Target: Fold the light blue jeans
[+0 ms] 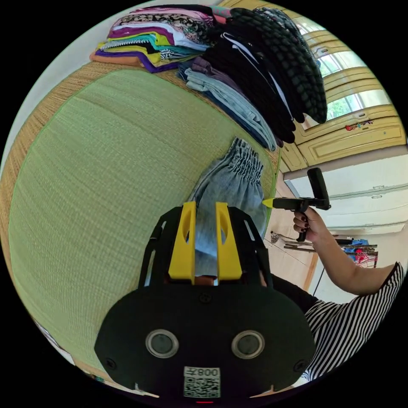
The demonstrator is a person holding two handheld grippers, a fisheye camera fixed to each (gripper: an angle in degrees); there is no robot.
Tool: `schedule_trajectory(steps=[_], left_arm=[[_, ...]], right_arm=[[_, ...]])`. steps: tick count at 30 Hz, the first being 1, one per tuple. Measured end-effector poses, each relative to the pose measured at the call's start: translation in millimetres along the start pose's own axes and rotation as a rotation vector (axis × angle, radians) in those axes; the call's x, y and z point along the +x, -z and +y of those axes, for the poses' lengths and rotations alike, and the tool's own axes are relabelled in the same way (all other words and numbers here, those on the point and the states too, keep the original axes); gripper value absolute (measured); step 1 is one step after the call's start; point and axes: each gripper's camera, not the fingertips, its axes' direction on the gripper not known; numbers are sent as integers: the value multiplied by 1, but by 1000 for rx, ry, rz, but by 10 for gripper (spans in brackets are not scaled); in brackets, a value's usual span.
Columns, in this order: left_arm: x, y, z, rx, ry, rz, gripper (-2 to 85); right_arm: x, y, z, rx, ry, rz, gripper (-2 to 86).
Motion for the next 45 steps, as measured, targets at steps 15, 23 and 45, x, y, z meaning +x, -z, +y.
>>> schedule_trajectory(steps=[15, 23, 45], left_arm=[[38, 41, -37, 120, -160, -51, 5], [20, 6, -54, 5, -45, -68, 5], [17, 97, 48, 176, 20, -83, 6]], right_arm=[[3, 35, 16, 137, 193, -33, 2], [36, 13, 19, 97, 133, 95, 2], [13, 13, 37, 159, 214, 218, 0]])
